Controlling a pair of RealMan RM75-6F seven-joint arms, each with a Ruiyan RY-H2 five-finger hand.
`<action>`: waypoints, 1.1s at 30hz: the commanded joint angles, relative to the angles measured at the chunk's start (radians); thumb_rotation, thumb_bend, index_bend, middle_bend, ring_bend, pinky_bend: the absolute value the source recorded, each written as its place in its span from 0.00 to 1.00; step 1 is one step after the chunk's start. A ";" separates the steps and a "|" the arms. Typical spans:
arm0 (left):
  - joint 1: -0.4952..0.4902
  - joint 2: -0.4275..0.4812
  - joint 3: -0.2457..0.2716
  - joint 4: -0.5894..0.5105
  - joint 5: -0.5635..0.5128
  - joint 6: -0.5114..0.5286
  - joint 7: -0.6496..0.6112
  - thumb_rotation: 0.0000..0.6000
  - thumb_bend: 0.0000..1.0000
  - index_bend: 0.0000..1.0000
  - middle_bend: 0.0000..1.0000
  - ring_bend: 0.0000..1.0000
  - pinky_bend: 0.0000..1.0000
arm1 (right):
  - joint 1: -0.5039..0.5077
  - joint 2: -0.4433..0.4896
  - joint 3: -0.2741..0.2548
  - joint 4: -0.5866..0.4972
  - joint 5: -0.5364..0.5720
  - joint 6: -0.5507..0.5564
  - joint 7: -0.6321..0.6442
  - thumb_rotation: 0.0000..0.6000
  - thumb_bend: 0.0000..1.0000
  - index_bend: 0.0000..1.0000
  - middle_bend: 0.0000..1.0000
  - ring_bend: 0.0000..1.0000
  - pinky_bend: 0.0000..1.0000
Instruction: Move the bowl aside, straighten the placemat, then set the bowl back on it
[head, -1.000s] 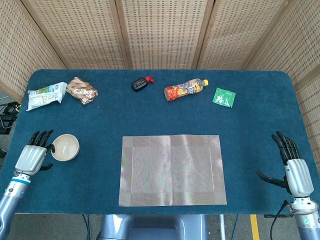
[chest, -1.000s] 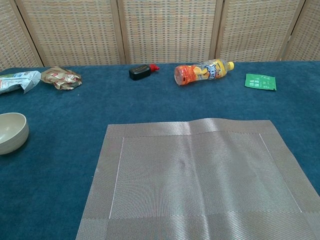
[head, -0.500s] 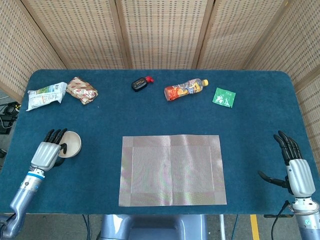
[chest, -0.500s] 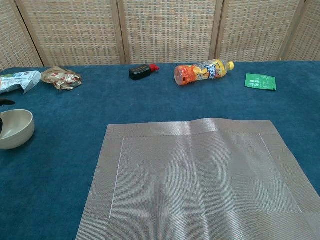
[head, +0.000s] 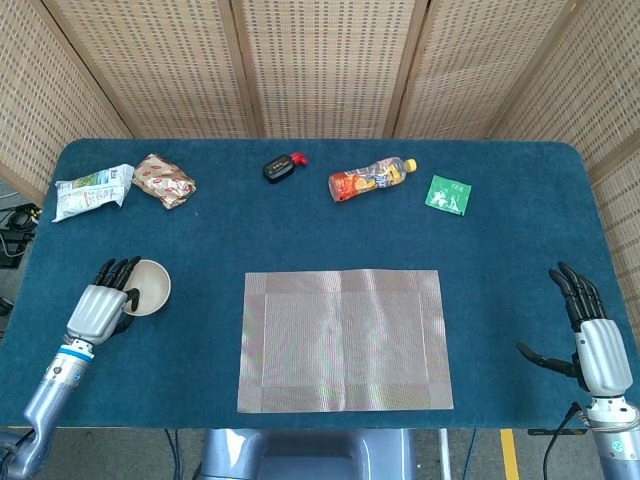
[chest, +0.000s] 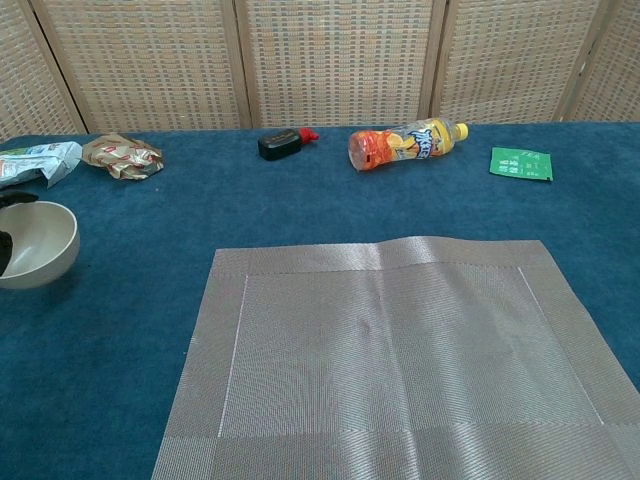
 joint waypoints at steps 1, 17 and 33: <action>-0.013 0.022 -0.009 -0.049 0.028 0.037 0.011 1.00 0.51 0.65 0.00 0.00 0.00 | 0.000 0.001 0.001 0.000 0.001 0.000 0.001 1.00 0.15 0.00 0.00 0.00 0.00; -0.186 0.037 -0.078 -0.566 0.125 -0.051 0.388 1.00 0.51 0.62 0.00 0.00 0.00 | -0.002 0.013 0.007 0.001 0.015 -0.001 0.032 1.00 0.15 0.00 0.00 0.00 0.00; -0.304 -0.227 -0.132 -0.611 -0.029 -0.277 0.733 1.00 0.50 0.59 0.00 0.00 0.00 | -0.007 0.027 0.012 0.009 0.026 0.003 0.087 1.00 0.15 0.00 0.00 0.00 0.00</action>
